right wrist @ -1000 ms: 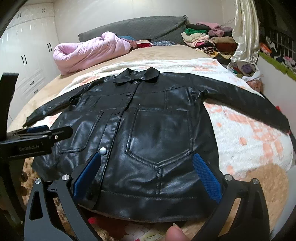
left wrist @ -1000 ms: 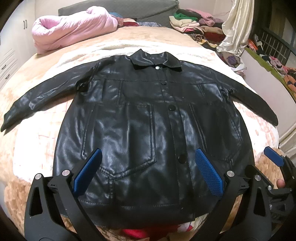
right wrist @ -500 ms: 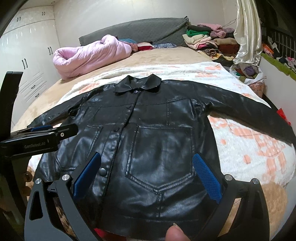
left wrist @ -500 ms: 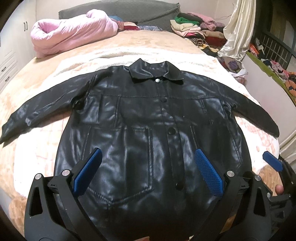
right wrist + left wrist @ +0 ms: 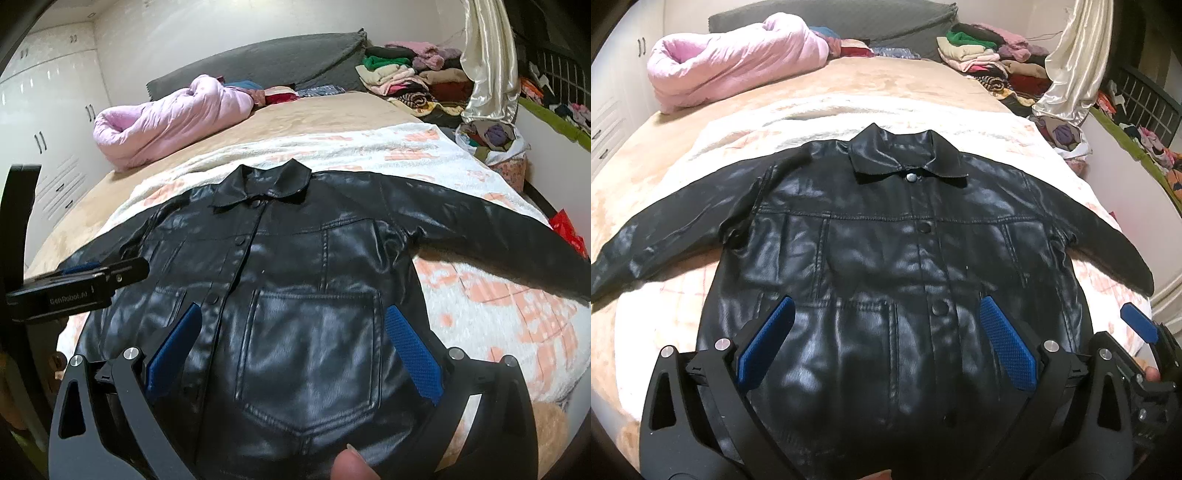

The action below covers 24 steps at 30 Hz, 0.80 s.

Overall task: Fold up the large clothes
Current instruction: 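Grasp the jacket sleeve with the right tool and fold it across the jacket body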

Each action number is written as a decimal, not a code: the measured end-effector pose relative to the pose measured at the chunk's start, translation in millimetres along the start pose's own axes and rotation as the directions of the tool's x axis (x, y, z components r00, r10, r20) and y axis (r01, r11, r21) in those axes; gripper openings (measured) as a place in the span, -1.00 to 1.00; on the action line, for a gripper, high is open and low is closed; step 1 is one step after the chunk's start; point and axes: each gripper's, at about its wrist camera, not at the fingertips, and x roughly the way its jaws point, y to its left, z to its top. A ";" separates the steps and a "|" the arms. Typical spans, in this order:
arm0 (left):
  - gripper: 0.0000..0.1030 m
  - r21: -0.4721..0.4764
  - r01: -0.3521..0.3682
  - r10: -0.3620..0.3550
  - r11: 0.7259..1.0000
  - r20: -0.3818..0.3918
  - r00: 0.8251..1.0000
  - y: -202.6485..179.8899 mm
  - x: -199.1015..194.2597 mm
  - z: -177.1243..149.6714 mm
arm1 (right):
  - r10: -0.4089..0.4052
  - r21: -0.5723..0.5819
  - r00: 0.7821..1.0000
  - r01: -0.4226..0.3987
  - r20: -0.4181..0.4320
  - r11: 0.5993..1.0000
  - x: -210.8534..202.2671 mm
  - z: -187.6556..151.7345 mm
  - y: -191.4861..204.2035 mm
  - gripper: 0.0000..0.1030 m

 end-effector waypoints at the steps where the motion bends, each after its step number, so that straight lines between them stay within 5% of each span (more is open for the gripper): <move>1: 0.82 -0.001 0.005 -0.005 1.000 -0.003 1.000 -0.3 2.8 3.4 | -0.001 0.004 1.000 0.001 0.002 1.000 1.3 2.8 -1.6 0.92; 24: 0.82 0.056 0.051 -0.047 0.997 -0.056 0.997 -28.3 73.1 70.1 | -0.218 0.136 0.976 0.215 0.007 0.967 68.3 72.5 -73.4 0.92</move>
